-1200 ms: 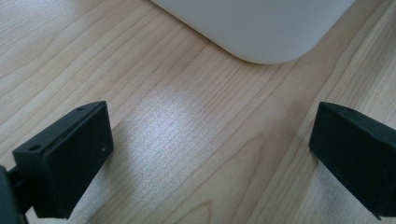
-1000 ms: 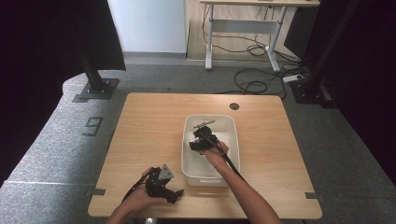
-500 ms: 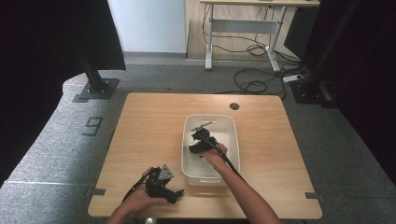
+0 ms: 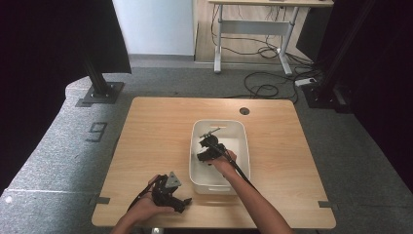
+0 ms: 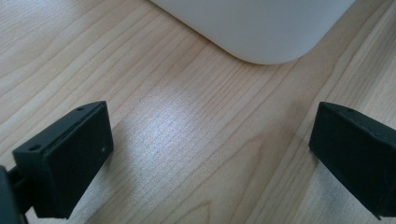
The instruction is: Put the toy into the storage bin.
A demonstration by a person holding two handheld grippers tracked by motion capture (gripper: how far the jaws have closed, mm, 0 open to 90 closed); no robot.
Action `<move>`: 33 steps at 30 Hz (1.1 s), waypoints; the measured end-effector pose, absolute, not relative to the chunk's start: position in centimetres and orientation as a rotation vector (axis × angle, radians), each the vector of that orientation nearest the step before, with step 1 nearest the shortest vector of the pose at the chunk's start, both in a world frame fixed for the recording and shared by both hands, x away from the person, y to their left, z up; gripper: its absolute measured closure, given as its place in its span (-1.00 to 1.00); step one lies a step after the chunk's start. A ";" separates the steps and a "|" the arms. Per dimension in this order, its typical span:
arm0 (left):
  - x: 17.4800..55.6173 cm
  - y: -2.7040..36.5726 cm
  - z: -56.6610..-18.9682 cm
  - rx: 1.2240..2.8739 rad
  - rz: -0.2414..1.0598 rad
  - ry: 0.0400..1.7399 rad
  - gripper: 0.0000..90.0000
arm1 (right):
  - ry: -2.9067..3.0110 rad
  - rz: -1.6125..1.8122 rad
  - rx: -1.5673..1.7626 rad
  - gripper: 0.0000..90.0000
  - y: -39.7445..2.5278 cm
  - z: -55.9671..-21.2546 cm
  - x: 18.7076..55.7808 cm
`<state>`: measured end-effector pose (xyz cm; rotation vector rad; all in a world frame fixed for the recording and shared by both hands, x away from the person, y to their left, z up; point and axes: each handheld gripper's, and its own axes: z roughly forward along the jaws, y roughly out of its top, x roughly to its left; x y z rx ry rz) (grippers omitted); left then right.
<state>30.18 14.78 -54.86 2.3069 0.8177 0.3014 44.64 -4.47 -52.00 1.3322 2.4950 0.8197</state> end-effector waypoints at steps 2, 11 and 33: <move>30.2 14.8 -54.9 2.305 0.301 0.819 -1.00 | 2.498 0.823 1.332 0.02 -4.4 -52.0 44.6; 30.2 14.8 -54.9 2.309 0.301 0.815 -1.00 | 2.454 0.888 1.338 -0.22 -4.7 -50.8 43.9; 30.2 14.8 -54.9 2.310 0.299 0.812 -1.00 | 2.586 0.792 1.398 -0.16 -4.9 -50.9 42.5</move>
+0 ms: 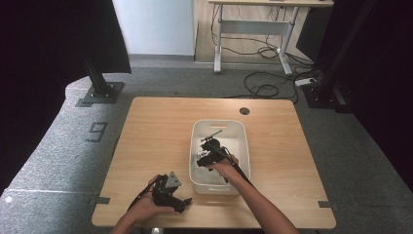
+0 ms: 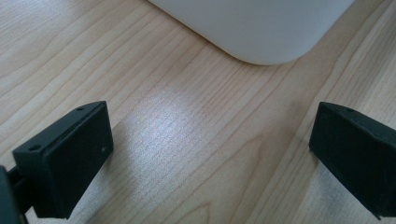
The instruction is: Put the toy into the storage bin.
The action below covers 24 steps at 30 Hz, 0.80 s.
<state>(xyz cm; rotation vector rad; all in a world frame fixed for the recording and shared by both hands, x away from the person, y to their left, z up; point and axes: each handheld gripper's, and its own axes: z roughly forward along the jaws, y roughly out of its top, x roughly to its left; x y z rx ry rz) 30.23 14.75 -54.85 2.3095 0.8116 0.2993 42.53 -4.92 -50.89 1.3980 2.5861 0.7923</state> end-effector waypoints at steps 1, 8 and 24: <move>30.2 14.7 -54.9 2.309 0.299 0.812 -1.00 | 2.590 0.801 1.406 -0.16 -4.8 -50.8 42.4; 30.2 14.7 -54.9 2.310 0.299 0.811 -1.00 | 2.612 0.821 1.400 -0.16 -4.7 -50.8 42.2; 30.2 14.7 -54.9 2.308 0.298 0.811 -1.00 | 2.595 0.852 1.339 -0.30 -5.0 -50.4 41.9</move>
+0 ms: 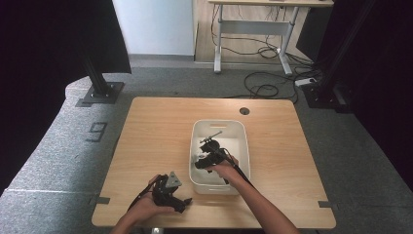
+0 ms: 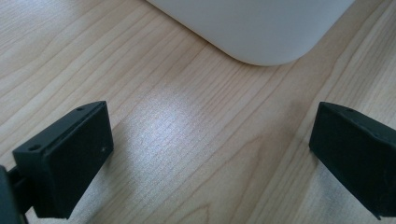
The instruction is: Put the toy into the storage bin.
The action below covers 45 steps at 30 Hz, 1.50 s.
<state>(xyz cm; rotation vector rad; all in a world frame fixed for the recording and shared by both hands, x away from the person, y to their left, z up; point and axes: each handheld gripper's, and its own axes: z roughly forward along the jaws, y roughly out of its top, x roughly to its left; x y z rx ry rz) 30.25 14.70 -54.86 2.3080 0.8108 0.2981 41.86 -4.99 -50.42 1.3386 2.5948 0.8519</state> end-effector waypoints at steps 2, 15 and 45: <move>30.2 14.7 -54.9 2.308 0.299 0.811 -1.00 | 2.577 0.877 1.330 -0.30 -5.2 -50.1 41.8; 30.2 14.7 -54.9 2.307 0.300 0.813 -1.00 | 2.499 1.008 1.257 -0.25 -7.3 -47.7 40.8; 30.2 14.5 -54.9 2.306 0.302 0.821 -1.00 | 2.217 1.258 1.262 -0.15 -16.1 -44.2 37.0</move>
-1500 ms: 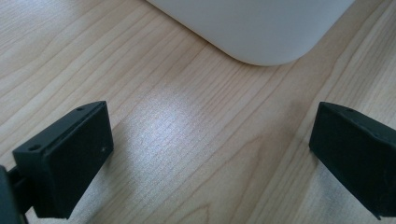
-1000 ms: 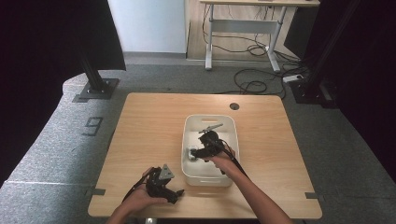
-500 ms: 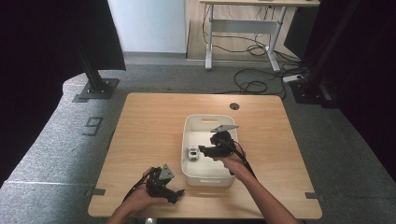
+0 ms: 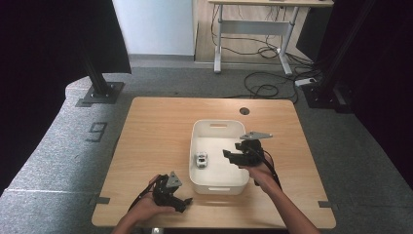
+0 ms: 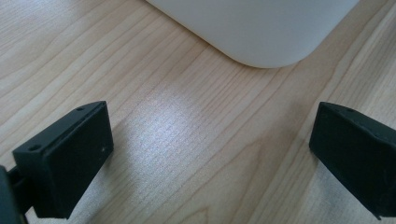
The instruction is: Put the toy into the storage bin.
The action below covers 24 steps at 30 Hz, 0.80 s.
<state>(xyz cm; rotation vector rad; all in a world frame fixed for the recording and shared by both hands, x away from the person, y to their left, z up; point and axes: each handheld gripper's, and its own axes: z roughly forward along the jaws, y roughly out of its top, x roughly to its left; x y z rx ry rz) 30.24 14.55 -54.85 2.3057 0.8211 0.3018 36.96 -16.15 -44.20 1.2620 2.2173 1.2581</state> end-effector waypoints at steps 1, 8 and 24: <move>30.2 14.5 -54.9 2.306 0.302 0.822 -1.00 | 2.212 1.263 1.262 -0.15 -16.5 -44.2 36.8; 30.2 14.5 -54.9 2.304 0.303 0.825 -1.00 | 2.158 1.282 1.276 -0.15 -19.4 -44.3 35.6; 30.2 14.5 -54.9 2.302 0.304 0.827 -1.00 | 2.032 1.351 1.316 -0.15 -25.6 -45.7 33.3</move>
